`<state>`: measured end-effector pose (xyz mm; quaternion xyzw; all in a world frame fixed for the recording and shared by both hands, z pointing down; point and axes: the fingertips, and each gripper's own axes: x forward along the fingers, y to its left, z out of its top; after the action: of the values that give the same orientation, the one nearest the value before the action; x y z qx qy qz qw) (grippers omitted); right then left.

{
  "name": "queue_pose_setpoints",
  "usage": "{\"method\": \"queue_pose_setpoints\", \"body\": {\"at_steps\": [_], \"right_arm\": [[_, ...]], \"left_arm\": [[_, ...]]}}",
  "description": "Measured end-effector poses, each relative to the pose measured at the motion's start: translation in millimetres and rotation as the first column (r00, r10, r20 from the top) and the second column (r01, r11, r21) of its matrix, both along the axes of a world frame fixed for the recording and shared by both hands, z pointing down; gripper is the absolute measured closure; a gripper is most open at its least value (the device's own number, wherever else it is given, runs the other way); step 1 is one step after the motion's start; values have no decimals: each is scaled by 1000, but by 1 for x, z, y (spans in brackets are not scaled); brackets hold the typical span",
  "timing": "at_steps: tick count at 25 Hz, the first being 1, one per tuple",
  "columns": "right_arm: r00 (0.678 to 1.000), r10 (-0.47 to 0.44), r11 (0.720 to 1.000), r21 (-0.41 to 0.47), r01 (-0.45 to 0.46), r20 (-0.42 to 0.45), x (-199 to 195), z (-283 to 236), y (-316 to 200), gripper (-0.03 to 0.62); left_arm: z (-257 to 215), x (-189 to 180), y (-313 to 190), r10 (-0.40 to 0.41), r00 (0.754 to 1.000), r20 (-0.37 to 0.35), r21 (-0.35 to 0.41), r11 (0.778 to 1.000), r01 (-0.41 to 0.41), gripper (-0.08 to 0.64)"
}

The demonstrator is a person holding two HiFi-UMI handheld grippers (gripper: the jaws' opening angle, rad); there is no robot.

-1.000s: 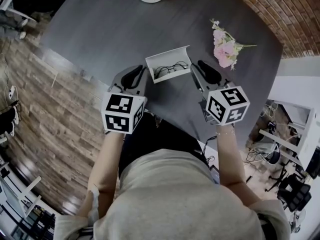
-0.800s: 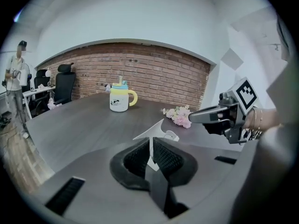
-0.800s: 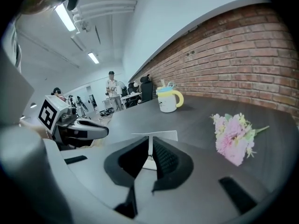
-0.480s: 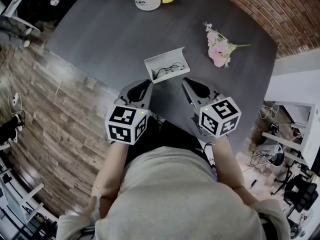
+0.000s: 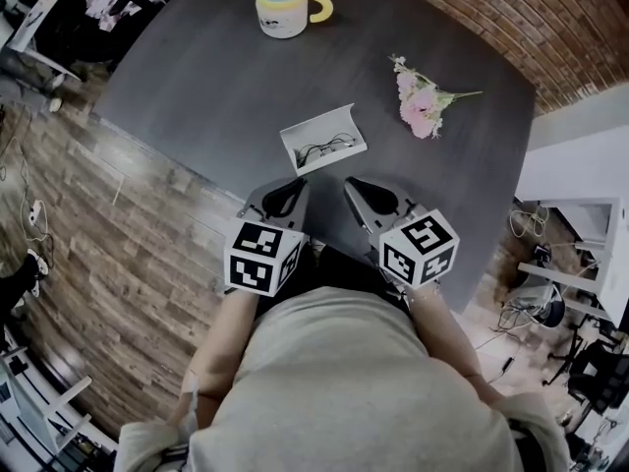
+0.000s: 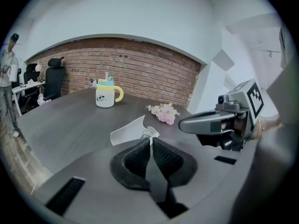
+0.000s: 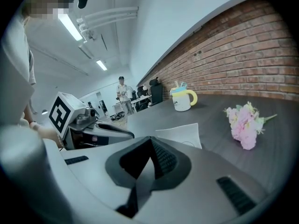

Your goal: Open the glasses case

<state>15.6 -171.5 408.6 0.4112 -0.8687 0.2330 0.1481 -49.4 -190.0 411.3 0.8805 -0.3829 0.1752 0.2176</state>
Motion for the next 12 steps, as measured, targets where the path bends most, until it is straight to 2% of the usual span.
{"method": "queue_pose_setpoints", "body": {"at_steps": [4,12], "right_arm": [[1000,5,1000,-9,-5,-11,6,2,3,587],[1000,0,999,-36,-1,-18,6,12,7,588]], "left_arm": [[6,6,7,30,999,-27,-39,999,-31,526],[16,11,8,44,999,-12,-66,997,-45,526]]}}
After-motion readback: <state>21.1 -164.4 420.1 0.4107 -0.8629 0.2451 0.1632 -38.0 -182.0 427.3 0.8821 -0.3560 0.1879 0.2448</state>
